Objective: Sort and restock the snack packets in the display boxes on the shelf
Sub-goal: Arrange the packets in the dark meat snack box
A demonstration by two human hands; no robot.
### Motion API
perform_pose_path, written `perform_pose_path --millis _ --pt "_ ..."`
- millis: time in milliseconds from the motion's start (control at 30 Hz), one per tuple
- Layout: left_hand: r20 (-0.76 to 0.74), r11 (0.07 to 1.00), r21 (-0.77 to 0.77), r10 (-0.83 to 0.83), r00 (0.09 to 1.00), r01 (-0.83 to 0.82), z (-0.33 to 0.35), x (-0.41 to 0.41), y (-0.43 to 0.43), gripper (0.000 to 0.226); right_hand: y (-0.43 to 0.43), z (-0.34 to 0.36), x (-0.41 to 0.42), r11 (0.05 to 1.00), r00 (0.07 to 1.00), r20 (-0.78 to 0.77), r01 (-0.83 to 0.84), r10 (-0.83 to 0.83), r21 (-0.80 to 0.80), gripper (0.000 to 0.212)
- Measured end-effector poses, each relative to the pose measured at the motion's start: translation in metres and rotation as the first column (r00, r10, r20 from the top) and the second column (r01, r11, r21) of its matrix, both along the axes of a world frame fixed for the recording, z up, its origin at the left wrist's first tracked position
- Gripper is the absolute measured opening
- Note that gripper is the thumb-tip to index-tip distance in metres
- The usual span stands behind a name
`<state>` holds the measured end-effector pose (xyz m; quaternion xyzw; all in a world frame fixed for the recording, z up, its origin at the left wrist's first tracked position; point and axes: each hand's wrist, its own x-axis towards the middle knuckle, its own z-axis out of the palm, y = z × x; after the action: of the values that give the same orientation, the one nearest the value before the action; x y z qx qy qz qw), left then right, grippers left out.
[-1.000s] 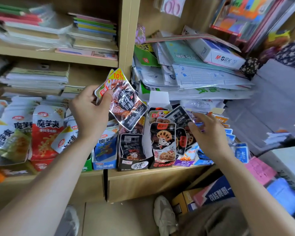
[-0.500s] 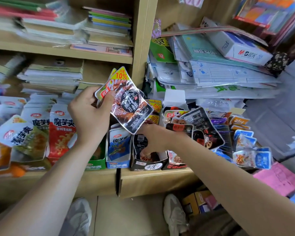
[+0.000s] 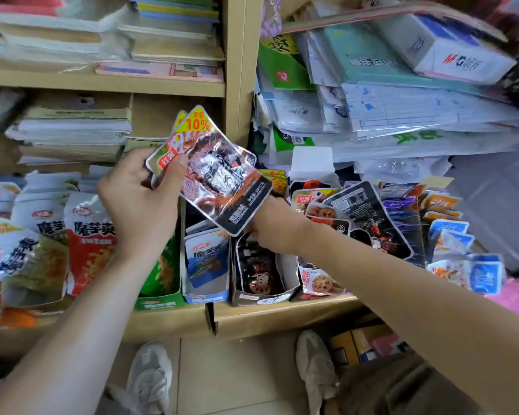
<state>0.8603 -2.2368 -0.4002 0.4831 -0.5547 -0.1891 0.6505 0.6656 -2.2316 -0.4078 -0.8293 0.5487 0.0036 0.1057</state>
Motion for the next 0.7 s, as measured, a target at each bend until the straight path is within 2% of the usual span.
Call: perform_pose_path --millis 133,233,300,400,500,567,633,700 --pt "-0.06 1.0 -0.013 0.027 0.998 -0.028 0.002 0.004 -0.002 0.012 0.026 0.032 -0.034 0.99 0.938 0.336 0.122 -0.091 -0.073 0.011" --pt "-0.081 1.0 -0.002 0.011 0.997 -0.012 0.001 0.003 -0.001 0.013 0.053 0.056 -0.06 0.941 0.804 0.555 0.323 -0.215 -0.103 0.007" --pt "-0.091 1.0 0.004 -0.007 0.996 0.008 -0.001 0.0 0.0 0.013 0.063 0.069 -0.075 0.884 0.723 0.646 0.441 -0.247 -0.155 0.008" --pt "-0.069 0.999 0.011 -0.042 0.997 0.042 -0.003 -0.006 0.004 0.005 0.071 0.091 -0.1 0.781 0.696 0.665 0.563 -0.272 -0.271 0.01" --pt "-0.033 0.998 0.009 -0.056 0.998 0.057 -0.007 -0.011 0.008 0.006 0.08 0.102 -0.125 0.645 0.644 0.693 0.686 -0.324 -0.337 0.017" --pt "-0.004 0.997 -0.004 -0.074 0.997 0.074 -0.008 -0.014 0.011 0.01 0.09 0.098 -0.134 0.557 0.605 0.706 0.752 -0.369 -0.352 0.012" --pt "0.008 0.996 -0.007 -0.091 0.996 0.091 -0.007 -0.015 0.013 0.012 0.103 0.084 -0.136 0.526 0.578 0.685 0.787 -0.443 -0.324 0.005" --pt "0.027 0.996 0.0 -0.087 0.996 0.087 -0.005 -0.016 0.014 0.017 0.114 0.063 -0.136 0.574 0.563 0.624 0.79 -0.542 -0.215 0.004"
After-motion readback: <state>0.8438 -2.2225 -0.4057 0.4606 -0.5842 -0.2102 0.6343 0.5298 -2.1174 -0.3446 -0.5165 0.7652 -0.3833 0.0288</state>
